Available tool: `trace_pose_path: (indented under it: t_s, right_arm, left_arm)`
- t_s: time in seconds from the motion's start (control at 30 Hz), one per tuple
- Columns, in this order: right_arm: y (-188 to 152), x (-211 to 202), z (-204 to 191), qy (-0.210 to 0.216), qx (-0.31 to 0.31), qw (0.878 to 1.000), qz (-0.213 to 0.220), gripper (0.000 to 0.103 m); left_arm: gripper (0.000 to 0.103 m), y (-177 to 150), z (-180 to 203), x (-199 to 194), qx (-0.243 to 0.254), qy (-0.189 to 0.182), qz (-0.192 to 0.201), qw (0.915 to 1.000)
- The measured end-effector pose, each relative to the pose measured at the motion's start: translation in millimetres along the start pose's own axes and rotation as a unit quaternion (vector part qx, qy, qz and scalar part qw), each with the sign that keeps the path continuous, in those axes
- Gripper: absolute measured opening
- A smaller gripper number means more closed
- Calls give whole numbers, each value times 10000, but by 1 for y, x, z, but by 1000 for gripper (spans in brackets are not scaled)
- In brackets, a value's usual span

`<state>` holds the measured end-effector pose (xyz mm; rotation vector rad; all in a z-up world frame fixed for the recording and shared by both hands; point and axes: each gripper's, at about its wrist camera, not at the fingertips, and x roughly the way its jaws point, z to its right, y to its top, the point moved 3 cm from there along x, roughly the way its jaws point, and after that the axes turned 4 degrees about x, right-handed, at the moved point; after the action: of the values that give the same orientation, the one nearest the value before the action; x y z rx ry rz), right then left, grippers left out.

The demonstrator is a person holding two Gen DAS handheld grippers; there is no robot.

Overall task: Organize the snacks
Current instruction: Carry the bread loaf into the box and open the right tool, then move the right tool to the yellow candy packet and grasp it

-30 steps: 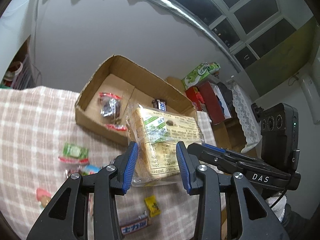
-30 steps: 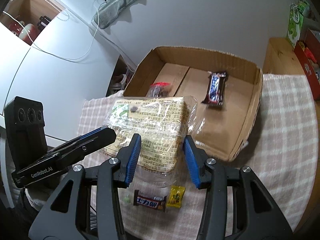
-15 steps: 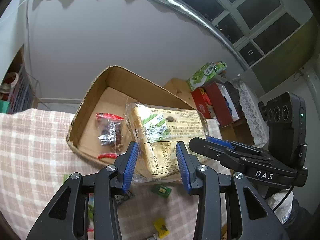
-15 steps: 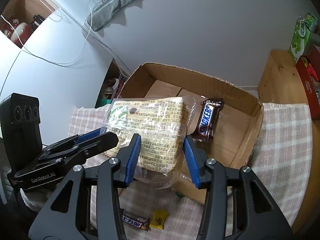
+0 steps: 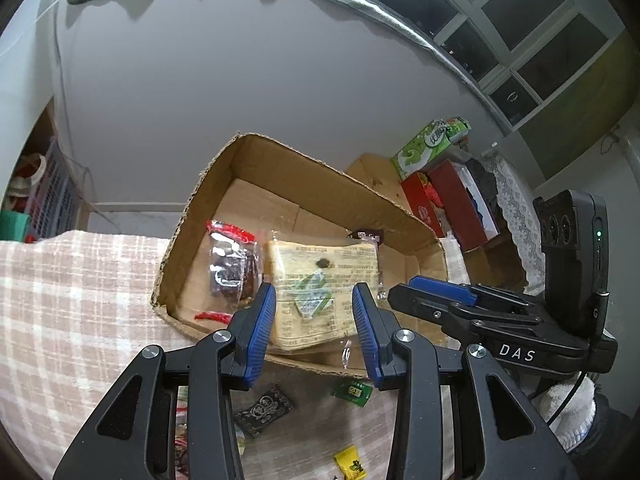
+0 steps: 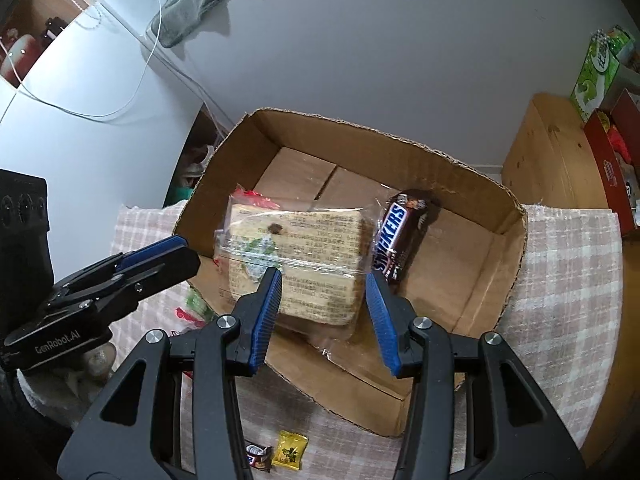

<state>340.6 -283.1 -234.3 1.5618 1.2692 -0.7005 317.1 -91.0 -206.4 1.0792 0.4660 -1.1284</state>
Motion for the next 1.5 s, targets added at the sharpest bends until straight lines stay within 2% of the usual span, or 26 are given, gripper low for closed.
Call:
trace_pose_path:
  t_s: [0.4,0.77,1.2,1.5]
  right_arm:
    - [-6,-13,-8,-23,-99,9999,112,46]
    - [-31,-34,-25,-133,-389,9989,204,46]
    - [-101,-45,-40,-159,-475,9987,15,46]
    - [-154,-27,-36,-222,-328,9984,-397,53]
  left_arm:
    - [37,-2,-1,-18,17,-10,127,9999]
    - [37,-26,-12,-52,-124,15,252,9996]
    - [37,-105,-48,-103,-463,272,228,9983]
    - [37,-175,-43,-101,-572,315,-102,9978]
